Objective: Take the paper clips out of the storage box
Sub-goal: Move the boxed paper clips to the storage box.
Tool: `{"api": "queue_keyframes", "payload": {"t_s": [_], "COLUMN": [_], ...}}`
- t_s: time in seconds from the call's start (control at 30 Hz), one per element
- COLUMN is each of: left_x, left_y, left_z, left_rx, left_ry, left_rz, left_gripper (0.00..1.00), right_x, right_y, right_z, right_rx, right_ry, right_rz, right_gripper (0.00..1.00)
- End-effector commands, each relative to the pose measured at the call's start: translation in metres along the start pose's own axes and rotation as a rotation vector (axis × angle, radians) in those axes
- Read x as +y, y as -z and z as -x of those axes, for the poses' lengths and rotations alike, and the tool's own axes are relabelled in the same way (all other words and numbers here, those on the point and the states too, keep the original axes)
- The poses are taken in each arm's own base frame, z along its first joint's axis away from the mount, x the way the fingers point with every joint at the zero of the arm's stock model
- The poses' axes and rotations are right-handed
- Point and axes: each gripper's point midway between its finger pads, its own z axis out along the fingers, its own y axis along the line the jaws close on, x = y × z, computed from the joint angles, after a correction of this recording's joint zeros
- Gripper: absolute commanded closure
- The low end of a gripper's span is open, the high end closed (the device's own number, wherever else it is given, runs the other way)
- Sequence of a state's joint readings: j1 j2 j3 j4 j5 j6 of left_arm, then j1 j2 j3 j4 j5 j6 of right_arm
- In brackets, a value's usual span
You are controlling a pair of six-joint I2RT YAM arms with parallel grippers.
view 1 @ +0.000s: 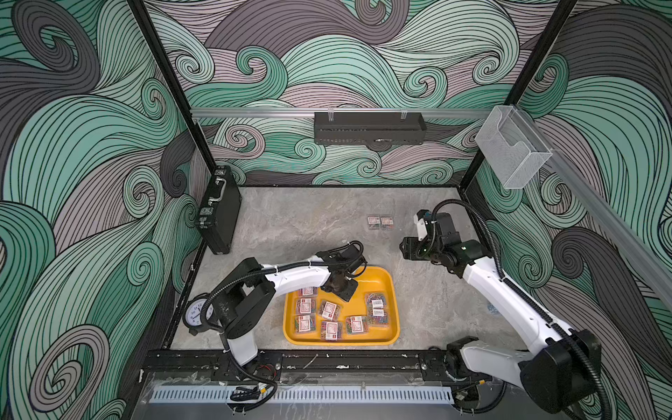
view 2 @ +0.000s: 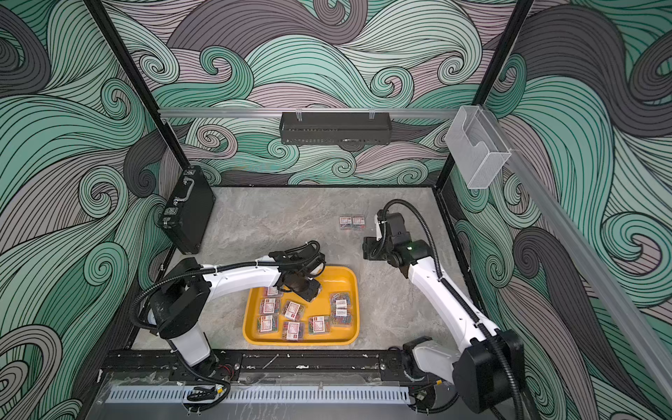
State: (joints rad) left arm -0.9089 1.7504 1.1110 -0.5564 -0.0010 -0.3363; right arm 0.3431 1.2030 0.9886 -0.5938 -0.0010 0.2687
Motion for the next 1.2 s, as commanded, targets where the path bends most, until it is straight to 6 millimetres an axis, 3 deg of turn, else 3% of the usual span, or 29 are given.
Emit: {"api": "queue_keyframes", "payload": {"t_s": [0.0, 0.2, 0.3, 0.77, 1.0, 1.17], "left_x": [0.002, 0.009, 0.002, -0.018, 0.013, 0.053], "left_y": [0.001, -0.002, -0.003, 0.009, 0.056, 0.093], "left_z": [-0.004, -0.010, -0.012, -0.017, 0.009, 0.026], "left_rx": [0.023, 0.034, 0.026, 0.012, -0.159, -0.279], "left_ry": [0.102, 0.290, 0.347, 0.375, 0.349, 0.369], "left_rz": [0.008, 0.050, 0.045, -0.030, 0.027, 0.059], "left_gripper": [0.52, 0.54, 0.53, 0.47, 0.43, 0.42], "right_x": [0.003, 0.003, 0.003, 0.018, 0.046, 0.070], "right_y": [0.004, 0.008, 0.009, 0.008, 0.004, 0.002], "right_z": [0.001, 0.000, 0.001, -0.007, -0.024, -0.046], "right_rx": [-0.004, -0.008, -0.011, 0.005, 0.020, 0.008], "right_ry": [-0.006, -0.003, -0.005, -0.014, -0.007, -0.026], "right_rz": [0.013, 0.012, 0.017, 0.072, 0.094, 0.091], "right_gripper": [0.33, 0.33, 0.33, 0.34, 0.36, 0.36]}}
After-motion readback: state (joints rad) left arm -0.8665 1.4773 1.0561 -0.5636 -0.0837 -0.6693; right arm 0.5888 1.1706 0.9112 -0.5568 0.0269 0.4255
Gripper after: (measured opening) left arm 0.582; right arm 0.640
